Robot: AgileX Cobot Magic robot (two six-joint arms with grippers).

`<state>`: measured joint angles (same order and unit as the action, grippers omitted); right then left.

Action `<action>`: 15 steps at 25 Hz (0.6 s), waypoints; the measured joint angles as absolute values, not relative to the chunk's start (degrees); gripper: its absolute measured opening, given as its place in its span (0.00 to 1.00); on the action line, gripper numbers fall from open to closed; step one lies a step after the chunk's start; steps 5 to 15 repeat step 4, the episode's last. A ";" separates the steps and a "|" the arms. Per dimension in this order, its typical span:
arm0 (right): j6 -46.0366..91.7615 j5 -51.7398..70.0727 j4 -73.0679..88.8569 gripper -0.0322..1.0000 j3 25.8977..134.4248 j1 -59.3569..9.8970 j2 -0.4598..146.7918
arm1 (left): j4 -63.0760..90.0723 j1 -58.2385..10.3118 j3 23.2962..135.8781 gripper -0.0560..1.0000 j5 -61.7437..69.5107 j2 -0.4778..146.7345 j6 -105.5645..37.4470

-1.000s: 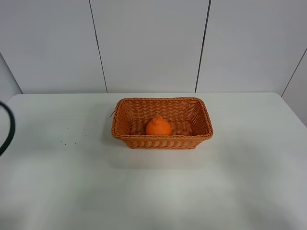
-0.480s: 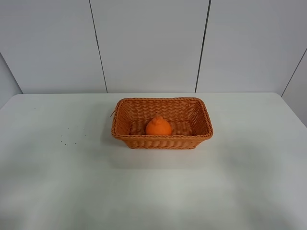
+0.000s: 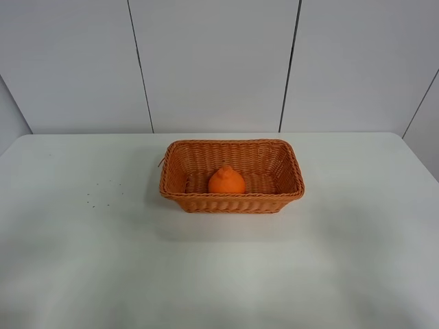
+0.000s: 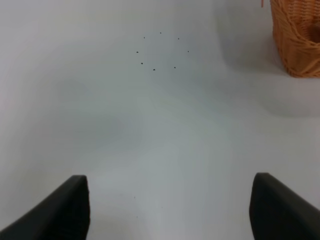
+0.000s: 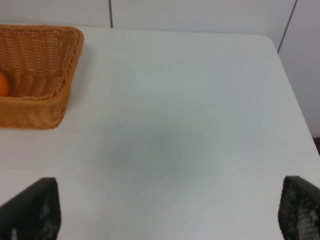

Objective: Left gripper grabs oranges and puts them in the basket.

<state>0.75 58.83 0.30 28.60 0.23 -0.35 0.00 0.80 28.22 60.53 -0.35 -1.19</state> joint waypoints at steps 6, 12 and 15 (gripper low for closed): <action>0.75 58.83 0.30 0.70 28.60 0.23 -0.35 | 0.00 0.80 28.22 0.79 60.53 -0.35 -1.13; 0.75 58.83 0.30 0.70 28.60 0.23 -0.35 | 0.00 0.80 28.22 0.79 60.53 -0.35 -1.13; 0.75 58.83 0.30 0.70 28.60 0.23 -0.35 | 0.00 0.80 28.22 0.79 60.53 -0.35 -1.13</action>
